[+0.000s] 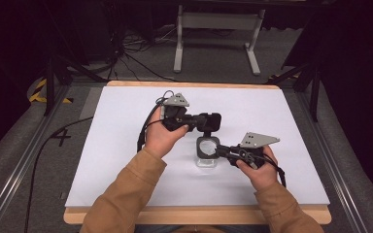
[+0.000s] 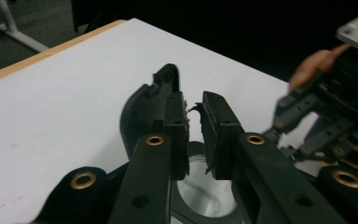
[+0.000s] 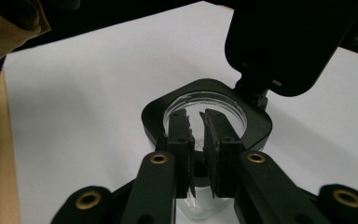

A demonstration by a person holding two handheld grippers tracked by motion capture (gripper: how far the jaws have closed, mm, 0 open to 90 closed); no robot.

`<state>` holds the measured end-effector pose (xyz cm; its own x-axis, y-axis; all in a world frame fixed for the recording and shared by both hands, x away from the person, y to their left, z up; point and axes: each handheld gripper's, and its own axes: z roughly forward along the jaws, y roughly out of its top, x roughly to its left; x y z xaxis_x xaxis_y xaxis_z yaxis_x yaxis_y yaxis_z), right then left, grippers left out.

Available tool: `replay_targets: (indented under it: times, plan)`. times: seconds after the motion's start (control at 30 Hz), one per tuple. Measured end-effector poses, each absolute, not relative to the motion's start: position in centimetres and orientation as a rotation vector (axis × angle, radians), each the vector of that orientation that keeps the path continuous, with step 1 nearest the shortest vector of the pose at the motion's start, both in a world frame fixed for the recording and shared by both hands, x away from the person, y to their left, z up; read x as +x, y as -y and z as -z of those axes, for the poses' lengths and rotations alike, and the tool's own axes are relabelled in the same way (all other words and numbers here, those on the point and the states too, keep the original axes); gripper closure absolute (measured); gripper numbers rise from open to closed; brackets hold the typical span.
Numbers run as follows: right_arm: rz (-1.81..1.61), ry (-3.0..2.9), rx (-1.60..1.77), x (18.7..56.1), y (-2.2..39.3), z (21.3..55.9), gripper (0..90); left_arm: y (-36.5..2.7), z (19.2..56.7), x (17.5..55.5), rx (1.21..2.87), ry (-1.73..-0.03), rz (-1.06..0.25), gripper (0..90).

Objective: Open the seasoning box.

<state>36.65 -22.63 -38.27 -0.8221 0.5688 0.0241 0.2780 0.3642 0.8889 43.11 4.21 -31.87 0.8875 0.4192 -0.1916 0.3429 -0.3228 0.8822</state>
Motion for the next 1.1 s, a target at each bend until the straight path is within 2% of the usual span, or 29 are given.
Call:
replay_targets:
  times: [0.33, 0.57, 0.87, 1.1]
  plan:
    - [-1.485, -2.313, 0.723, 37.8, 24.4, 36.0, 68.8, -7.3, 30.7, 39.6, 1.968, -0.533, -0.129, 69.5]
    - [-1.504, -2.288, 0.726, 38.6, 26.0, 34.6, 65.0, -9.9, 30.7, 37.9, 1.994, -0.560, -0.173, 61.9]
    - [-1.478, -2.272, 0.804, 39.3, 28.6, 34.5, 61.8, -13.2, 31.7, 38.0, 2.060, -0.625, -0.190, 47.9]
    - [-1.491, -2.248, 0.879, 40.0, 31.6, 34.8, 59.6, -14.8, 34.0, 39.1, 2.140, -0.709, -0.201, 39.8]
